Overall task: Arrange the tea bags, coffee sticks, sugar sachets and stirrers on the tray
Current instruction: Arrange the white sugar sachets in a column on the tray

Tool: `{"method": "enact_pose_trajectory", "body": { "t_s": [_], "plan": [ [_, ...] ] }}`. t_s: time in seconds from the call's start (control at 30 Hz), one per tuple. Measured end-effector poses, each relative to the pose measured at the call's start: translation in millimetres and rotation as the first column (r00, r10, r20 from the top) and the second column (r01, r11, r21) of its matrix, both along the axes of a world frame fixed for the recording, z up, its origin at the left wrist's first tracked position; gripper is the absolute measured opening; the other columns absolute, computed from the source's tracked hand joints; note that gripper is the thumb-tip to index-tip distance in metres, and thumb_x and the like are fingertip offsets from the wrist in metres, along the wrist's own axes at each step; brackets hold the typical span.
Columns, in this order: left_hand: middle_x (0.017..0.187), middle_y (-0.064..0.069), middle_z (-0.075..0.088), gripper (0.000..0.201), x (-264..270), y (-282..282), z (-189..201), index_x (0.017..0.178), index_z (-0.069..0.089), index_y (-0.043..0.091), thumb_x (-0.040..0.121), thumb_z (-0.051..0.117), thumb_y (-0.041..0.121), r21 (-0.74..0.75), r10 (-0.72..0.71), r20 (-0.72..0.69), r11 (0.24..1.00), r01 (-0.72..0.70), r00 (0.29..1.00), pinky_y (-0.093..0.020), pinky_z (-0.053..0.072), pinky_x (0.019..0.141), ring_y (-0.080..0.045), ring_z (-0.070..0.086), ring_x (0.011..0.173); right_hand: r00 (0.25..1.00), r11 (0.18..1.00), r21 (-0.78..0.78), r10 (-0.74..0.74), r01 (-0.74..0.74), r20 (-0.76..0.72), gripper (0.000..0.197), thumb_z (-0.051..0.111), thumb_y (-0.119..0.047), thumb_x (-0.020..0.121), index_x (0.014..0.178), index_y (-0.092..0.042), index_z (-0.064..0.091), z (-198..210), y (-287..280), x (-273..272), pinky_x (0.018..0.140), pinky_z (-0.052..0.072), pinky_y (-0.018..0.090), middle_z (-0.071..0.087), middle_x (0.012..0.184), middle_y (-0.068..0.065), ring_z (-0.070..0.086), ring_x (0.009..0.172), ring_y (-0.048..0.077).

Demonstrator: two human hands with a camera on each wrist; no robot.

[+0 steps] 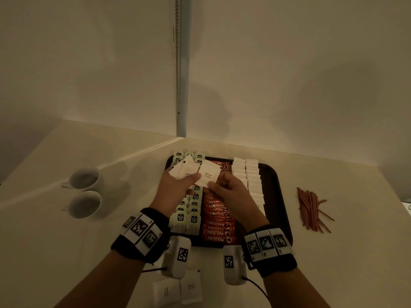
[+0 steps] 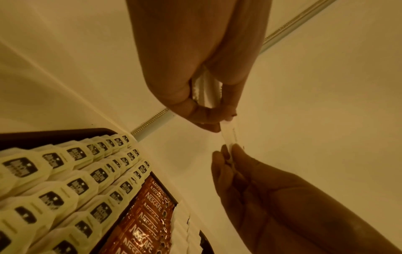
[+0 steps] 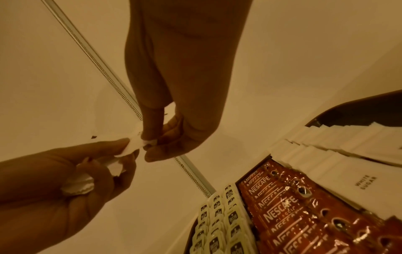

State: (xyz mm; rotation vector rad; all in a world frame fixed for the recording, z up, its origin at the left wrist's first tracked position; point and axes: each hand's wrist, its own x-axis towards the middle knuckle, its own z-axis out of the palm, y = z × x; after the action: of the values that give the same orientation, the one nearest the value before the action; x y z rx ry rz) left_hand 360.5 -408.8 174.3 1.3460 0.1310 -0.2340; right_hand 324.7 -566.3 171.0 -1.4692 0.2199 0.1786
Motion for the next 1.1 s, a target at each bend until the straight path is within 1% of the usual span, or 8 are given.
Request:
{"method": "enact_pose_trajectory", "body": {
  "t_s": [0.13, 0.2, 0.3, 0.43, 0.6, 0.8, 0.93, 1.1],
  "plan": [
    [0.092, -0.006, 0.071, 0.024, -4.8, 0.3, 0.0, 0.104, 0.064, 0.015, 0.082, 0.07, 0.007, -0.026, -0.051, -0.007, 0.998, 0.051, 0.999, -0.025, 0.052, 0.053, -0.018, 0.065, 0.079, 0.999, 0.998, -0.055, -0.021, 0.024, 0.043, 0.015, 0.053, -0.01, 0.092, 0.101, -0.014, 0.064, 1.6, -6.9, 2.4, 0.085, 0.054, 0.038, 0.065, 0.108, 0.01, 0.063, 0.1, 0.027],
    [0.086, -0.004, 0.07, 0.018, -7.2, 1.2, 2.0, 0.099, 0.066, 0.016, 0.082, 0.071, 0.011, -0.053, -0.086, -0.007, 0.995, 0.085, 0.996, -0.025, 0.052, 0.054, -0.015, 0.064, 0.076, 0.997, 0.978, -0.208, -0.007, 0.024, 0.083, 0.02, 0.05, -0.009, 0.092, 0.101, -0.015, 0.067, 5.0, -12.2, 5.6, 0.085, 0.054, 0.043, 0.063, 0.109, 0.01, 0.06, 0.102, 0.03],
    [0.079, 0.002, 0.07, 0.024, -7.2, 0.7, 2.5, 0.101, 0.064, 0.014, 0.08, 0.072, 0.007, -0.034, -0.166, -0.014, 0.986, 0.165, 0.986, -0.023, 0.052, 0.054, -0.011, 0.067, 0.071, 0.975, 0.894, -0.445, 0.138, -0.048, 0.173, 0.027, 0.055, -0.003, 0.087, 0.106, -0.017, 0.067, 16.3, -17.8, 8.9, 0.077, 0.056, 0.031, 0.065, 0.104, 0.006, 0.062, 0.094, 0.019],
    [0.094, -0.005, 0.071, 0.033, -6.7, -4.4, -1.2, 0.106, 0.062, 0.013, 0.079, 0.07, -0.003, -0.063, -0.172, -0.061, 0.984, 0.168, 0.983, -0.023, 0.054, 0.056, -0.011, 0.071, 0.076, 0.97, 0.945, -0.326, 0.054, 0.026, 0.235, 0.03, 0.066, -0.01, 0.084, 0.112, -0.018, 0.063, 25.9, -18.4, 11.6, 0.079, 0.055, 0.024, 0.07, 0.095, 0.003, 0.066, 0.09, 0.012],
    [0.101, -0.007, 0.071, 0.031, -5.2, -7.7, -2.5, 0.109, 0.06, 0.013, 0.084, 0.063, -0.005, -0.235, -0.086, -0.098, 0.97, 0.061, 0.991, -0.024, 0.057, 0.065, -0.017, 0.071, 0.086, 0.993, 0.964, -0.264, 0.043, -0.013, 0.11, 0.015, 0.067, -0.019, 0.084, 0.098, -0.016, 0.064, 15.4, -16.5, 6.2, 0.084, 0.055, 0.048, 0.069, 0.097, 0.008, 0.067, 0.09, 0.029],
    [0.093, 0.0, 0.074, 0.026, -5.8, -11.1, -3.1, 0.105, 0.063, 0.019, 0.087, 0.061, 0.001, -0.265, -0.125, -0.1, 0.959, 0.095, 0.987, -0.03, 0.059, 0.071, -0.016, 0.07, 0.087, 0.985, 0.964, -0.258, -0.023, 0.066, 0.168, 0.013, 0.06, -0.016, 0.088, 0.1, -0.016, 0.067, 14.7, -18.6, 6.5, 0.08, 0.057, 0.035, 0.069, 0.1, 0.003, 0.067, 0.092, 0.019],
    [0.089, -0.013, 0.074, 0.02, 0.0, -5.0, -3.3, 0.11, 0.058, 0.011, 0.096, 0.043, 0.009, -0.43, -0.148, -0.225, 0.902, 0.038, 0.963, -0.032, 0.059, 0.068, -0.027, 0.07, 0.079, 0.982, 0.958, -0.251, -0.099, 0.139, 0.163, 0.018, 0.056, -0.008, 0.091, 0.102, -0.018, 0.064, 7.1, -45.1, 2.5, 0.078, 0.056, 0.025, 0.067, 0.101, 0.0, 0.065, 0.095, 0.015],
    [0.092, -0.016, 0.072, 0.029, 1.9, 4.0, -7.1, 0.118, 0.055, 0.007, 0.098, 0.037, 0.017, -0.489, -0.163, -0.256, 0.872, 0.018, 0.953, -0.032, 0.06, 0.061, -0.028, 0.071, 0.078, 0.978, 0.873, -0.447, -0.209, 0.197, 0.022, 0.018, 0.056, -0.01, 0.091, 0.108, -0.012, 0.062, -35.8, -84.0, -13.2, 0.069, 0.051, 0.019, 0.065, 0.103, 0.004, 0.063, 0.095, 0.018]
  ]
}}
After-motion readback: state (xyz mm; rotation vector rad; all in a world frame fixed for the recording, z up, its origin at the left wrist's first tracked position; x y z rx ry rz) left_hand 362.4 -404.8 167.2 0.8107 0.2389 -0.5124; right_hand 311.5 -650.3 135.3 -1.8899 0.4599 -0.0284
